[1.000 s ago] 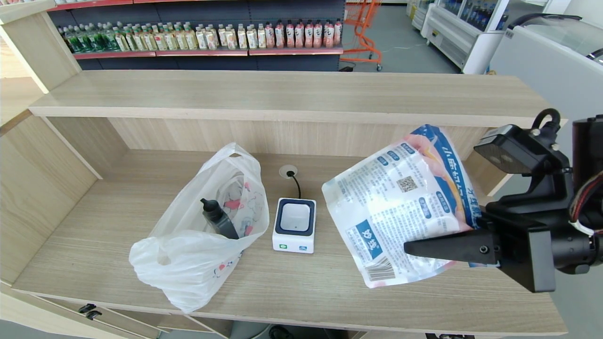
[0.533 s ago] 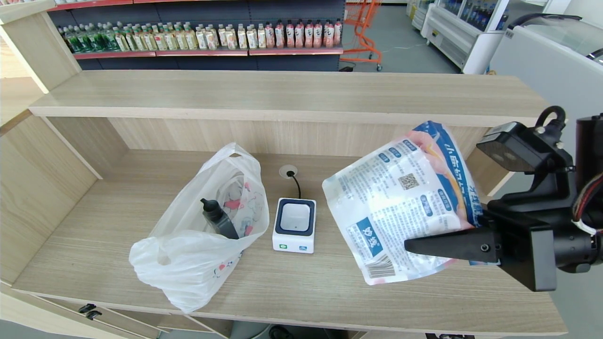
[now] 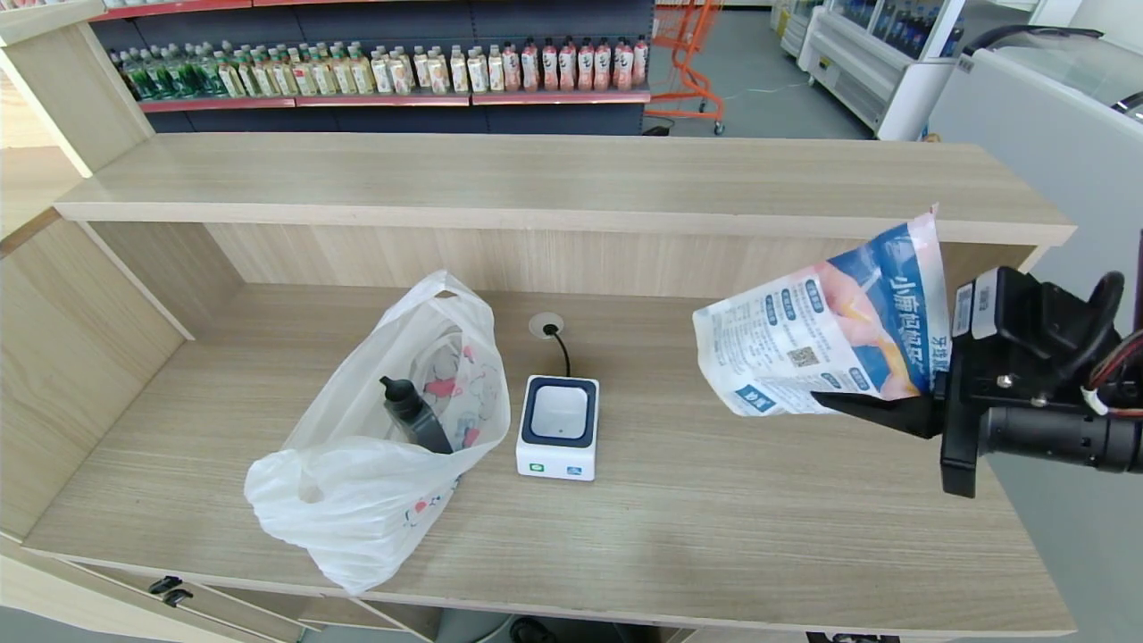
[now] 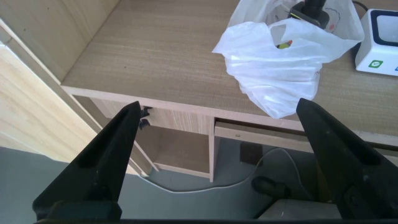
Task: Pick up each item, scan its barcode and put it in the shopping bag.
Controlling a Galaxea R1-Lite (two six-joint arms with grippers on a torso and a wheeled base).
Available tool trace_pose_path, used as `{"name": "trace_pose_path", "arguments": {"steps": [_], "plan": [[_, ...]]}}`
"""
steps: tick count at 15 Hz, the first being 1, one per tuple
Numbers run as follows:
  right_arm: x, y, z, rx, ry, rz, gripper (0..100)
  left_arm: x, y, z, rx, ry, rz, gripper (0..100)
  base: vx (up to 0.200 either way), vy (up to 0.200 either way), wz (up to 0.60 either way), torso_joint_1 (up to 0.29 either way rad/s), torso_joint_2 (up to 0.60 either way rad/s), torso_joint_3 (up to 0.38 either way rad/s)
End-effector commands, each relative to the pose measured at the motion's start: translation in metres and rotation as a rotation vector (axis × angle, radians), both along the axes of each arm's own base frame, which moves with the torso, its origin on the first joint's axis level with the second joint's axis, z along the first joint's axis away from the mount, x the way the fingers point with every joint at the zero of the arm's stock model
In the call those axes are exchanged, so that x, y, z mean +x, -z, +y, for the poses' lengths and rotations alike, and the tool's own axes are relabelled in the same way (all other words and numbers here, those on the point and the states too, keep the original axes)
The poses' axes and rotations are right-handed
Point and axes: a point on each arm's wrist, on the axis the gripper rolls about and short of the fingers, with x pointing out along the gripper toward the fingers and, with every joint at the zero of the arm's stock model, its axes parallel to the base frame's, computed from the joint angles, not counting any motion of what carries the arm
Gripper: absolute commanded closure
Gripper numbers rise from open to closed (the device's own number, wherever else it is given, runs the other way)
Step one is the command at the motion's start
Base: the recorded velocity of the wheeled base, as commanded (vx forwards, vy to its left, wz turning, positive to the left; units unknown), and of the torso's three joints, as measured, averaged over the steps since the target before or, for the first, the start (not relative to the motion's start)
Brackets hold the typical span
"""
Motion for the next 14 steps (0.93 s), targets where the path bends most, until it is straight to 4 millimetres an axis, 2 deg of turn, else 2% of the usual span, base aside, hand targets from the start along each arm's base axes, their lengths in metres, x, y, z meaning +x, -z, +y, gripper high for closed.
{"name": "trace_pose_path", "arguments": {"steps": [1,4,6,14], "plan": [[-0.003,-0.002,-0.010,-0.084,0.072,-0.084,100,0.000,0.000,0.000,0.000,-0.001,0.000,0,0.000,0.000,0.00,0.000,0.00,0.000],[-0.013,0.012,-0.011,-0.192,0.072,-0.207,100,0.000,0.000,0.000,0.000,-0.001,0.000,0,0.000,0.000,0.00,0.000,0.00,0.000],[-0.016,0.022,-0.012,-0.210,0.058,-0.219,100,0.000,0.000,0.000,0.000,-0.001,0.000,0,0.000,0.000,0.00,0.000,0.00,0.000],[-0.013,0.027,-0.011,-0.209,0.057,-0.200,100,0.000,0.000,0.000,0.000,-0.001,0.000,0,0.000,0.000,0.00,0.000,0.00,0.000]]}}
